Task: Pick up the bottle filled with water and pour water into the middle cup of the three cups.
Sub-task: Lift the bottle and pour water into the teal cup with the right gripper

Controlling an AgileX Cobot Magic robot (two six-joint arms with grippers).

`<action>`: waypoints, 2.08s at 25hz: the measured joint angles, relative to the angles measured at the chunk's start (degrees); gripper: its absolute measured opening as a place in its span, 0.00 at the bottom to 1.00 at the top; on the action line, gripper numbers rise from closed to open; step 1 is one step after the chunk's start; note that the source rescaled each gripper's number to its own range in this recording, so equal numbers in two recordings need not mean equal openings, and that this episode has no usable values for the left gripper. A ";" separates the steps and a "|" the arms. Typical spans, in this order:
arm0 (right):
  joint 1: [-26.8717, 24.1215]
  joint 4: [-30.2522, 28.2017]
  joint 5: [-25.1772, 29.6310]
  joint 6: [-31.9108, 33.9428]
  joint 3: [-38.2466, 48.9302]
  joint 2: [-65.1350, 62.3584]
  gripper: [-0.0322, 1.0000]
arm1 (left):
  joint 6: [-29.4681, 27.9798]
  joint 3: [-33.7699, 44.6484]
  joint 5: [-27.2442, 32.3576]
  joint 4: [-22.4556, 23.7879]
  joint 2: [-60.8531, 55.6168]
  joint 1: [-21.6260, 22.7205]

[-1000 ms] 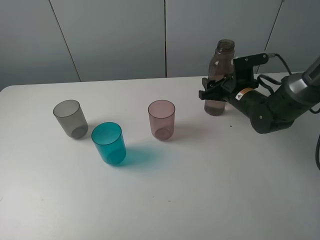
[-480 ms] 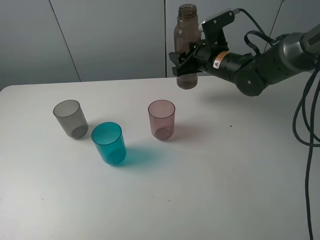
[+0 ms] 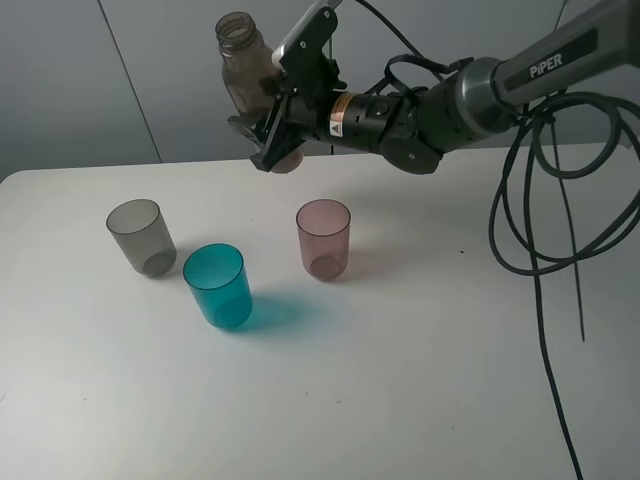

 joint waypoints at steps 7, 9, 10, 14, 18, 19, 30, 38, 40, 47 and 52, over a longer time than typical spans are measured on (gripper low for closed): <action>1.04 -5.01 -0.29 0.00 -0.75 0.86 0.06 | 0.00 0.00 0.00 0.00 0.00 0.00; 1.30 -6.40 -0.52 -0.22 -0.83 0.86 0.06 | 0.00 0.00 0.00 0.00 0.00 0.00; 1.43 -6.64 -0.52 -0.71 -0.83 0.86 0.06 | 0.00 0.00 0.00 0.00 0.00 0.00; 2.59 -7.78 -0.52 -7.05 -0.83 0.86 0.06 | 0.00 0.00 0.00 0.00 0.00 0.00; 3.36 -7.89 -0.64 -14.88 -0.83 0.86 0.06 | 0.00 0.00 0.00 0.00 0.00 0.00; 3.45 -7.89 -0.64 -16.68 -0.83 0.86 0.06 | 0.00 0.00 0.00 0.00 0.00 0.00; 3.58 -7.89 -0.64 -34.48 -0.83 0.86 0.06 | 0.00 0.00 0.00 0.00 0.00 0.00; 3.58 -7.89 1.06 -46.68 -0.83 0.86 0.06 | 0.00 0.00 0.00 0.00 0.00 0.00; 3.58 -7.89 1.30 -49.06 -0.83 0.86 0.06 | 0.00 0.00 0.00 0.00 0.00 0.00; 3.58 -7.99 1.28 -56.08 -0.83 0.86 0.06 | 0.00 0.00 0.00 0.00 0.00 0.00; 3.58 -7.99 1.28 -60.99 -0.83 0.86 0.06 | 0.00 0.00 0.00 0.00 0.00 0.00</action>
